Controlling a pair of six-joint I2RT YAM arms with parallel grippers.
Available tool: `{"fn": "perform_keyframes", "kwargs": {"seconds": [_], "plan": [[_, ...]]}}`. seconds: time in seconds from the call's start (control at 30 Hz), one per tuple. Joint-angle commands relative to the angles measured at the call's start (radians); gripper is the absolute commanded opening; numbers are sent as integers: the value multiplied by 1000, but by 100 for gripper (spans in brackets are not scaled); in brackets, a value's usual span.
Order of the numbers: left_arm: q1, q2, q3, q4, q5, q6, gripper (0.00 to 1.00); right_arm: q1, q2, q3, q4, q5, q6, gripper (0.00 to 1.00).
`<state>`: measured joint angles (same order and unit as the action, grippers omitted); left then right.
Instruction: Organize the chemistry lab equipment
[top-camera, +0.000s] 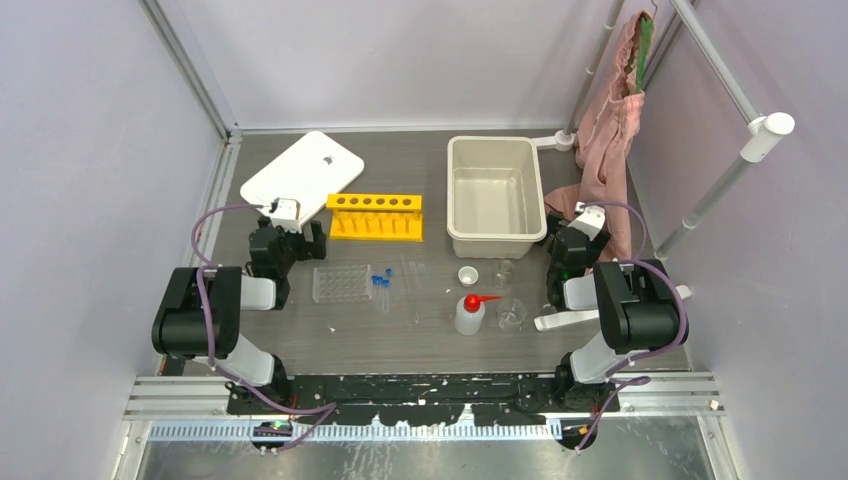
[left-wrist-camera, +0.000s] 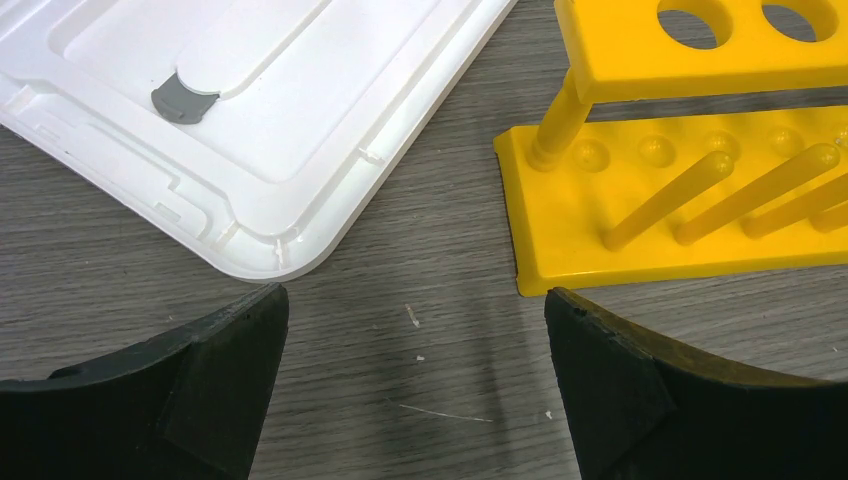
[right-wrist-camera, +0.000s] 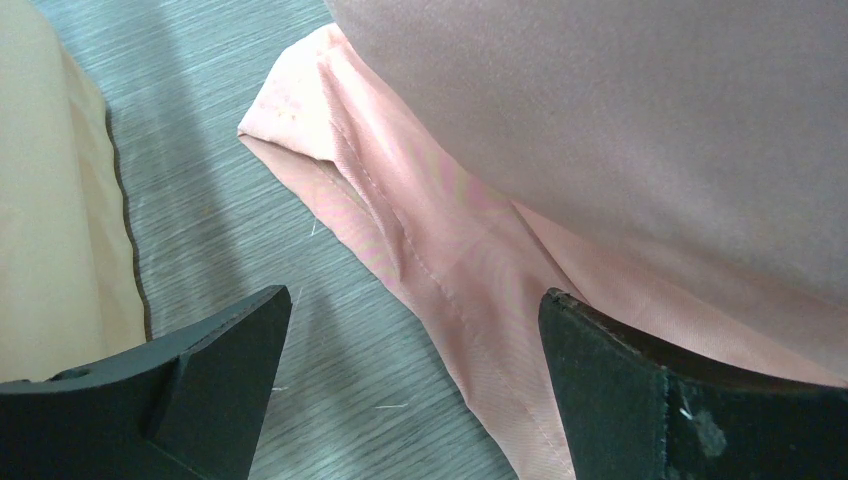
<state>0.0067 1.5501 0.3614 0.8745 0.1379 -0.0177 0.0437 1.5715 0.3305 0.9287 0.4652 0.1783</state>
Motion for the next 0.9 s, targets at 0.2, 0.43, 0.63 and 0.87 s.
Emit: {"fn": "perform_keyframes", "kwargs": {"seconds": [0.2,0.43,0.63,0.87], "plan": [[2,-1,4,69,-17,12,100,-2,-10,7,75,5,-4,100],[2,-2,4,68,-17,12,100,-2,-10,7,75,4,-4,100],[14,-49,14,17,-20,1,100,-8,-67,-20,78,38,12,100],[23,-210,156,-422,-30,47,100,-2,-329,58,-364,164,140,100]]}}
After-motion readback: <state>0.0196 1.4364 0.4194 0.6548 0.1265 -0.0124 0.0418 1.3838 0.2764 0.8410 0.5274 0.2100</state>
